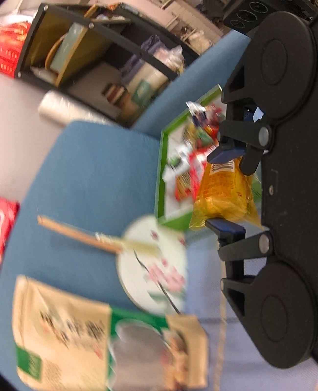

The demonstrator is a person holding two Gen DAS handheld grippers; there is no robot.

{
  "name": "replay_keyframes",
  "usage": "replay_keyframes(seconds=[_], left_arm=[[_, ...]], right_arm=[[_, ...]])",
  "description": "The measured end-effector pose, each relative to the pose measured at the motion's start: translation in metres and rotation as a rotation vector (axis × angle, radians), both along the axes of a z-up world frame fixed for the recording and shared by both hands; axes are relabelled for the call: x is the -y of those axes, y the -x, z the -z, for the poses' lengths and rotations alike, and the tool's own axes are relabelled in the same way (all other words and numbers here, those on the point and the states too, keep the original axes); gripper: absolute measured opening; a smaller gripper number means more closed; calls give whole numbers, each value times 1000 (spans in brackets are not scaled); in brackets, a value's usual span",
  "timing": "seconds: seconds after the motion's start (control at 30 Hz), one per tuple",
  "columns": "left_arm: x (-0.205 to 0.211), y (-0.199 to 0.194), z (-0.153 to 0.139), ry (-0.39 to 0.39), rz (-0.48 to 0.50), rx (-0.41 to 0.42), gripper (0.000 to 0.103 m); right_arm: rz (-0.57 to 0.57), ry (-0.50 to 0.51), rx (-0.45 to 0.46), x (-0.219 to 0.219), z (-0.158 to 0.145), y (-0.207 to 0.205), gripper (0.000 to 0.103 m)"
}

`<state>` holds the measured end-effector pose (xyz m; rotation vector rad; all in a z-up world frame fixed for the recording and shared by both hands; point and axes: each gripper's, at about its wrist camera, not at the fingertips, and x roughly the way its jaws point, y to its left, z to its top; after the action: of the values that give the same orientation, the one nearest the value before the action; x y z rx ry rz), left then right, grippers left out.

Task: Organize snacks

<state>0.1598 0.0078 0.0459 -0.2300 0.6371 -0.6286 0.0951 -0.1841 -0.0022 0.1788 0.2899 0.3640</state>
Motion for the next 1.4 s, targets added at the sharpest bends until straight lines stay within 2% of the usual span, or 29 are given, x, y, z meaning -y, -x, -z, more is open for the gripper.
replay_keyframes(seconds=[0.3, 0.4, 0.47, 0.5, 0.57, 0.67, 0.77, 0.93, 1.03, 1.13, 1.23, 1.4], left_arm=[[70, -46, -15, 44, 88, 50, 47], [85, -63, -10, 23, 92, 57, 50], [94, -73, -2, -38, 48, 55, 77], [96, -75, 1, -71, 5, 58, 103], [93, -74, 5, -98, -81, 83, 103], [83, -74, 8, -92, -82, 52, 103], [74, -68, 8, -117, -99, 65, 103], [62, -46, 2, -163, -145, 76, 103], [52, -26, 2, -203, -190, 64, 103], [36, -5, 7, -186, -272, 4, 103], [25, 12, 13, -157, -302, -65, 103], [21, 50, 19, -255, -359, -29, 103]], right_arm=[[212, 11, 92, 43, -7, -20, 53], [260, -2, 88, 49, -1, -33, 53], [291, 20, 61, 48, 11, -44, 59], [312, 39, 45, 47, 14, -47, 68], [335, 68, 24, 45, 17, -51, 78], [339, 49, 50, 49, 15, -45, 90], [338, 59, 64, 47, 13, -45, 103], [315, 93, 55, 40, 14, -37, 103], [330, 134, 13, 36, 12, -22, 103], [359, 189, -11, 31, 2, -7, 103], [429, 223, -23, 28, -3, 12, 103], [523, 233, -113, 23, 18, 47, 103]])
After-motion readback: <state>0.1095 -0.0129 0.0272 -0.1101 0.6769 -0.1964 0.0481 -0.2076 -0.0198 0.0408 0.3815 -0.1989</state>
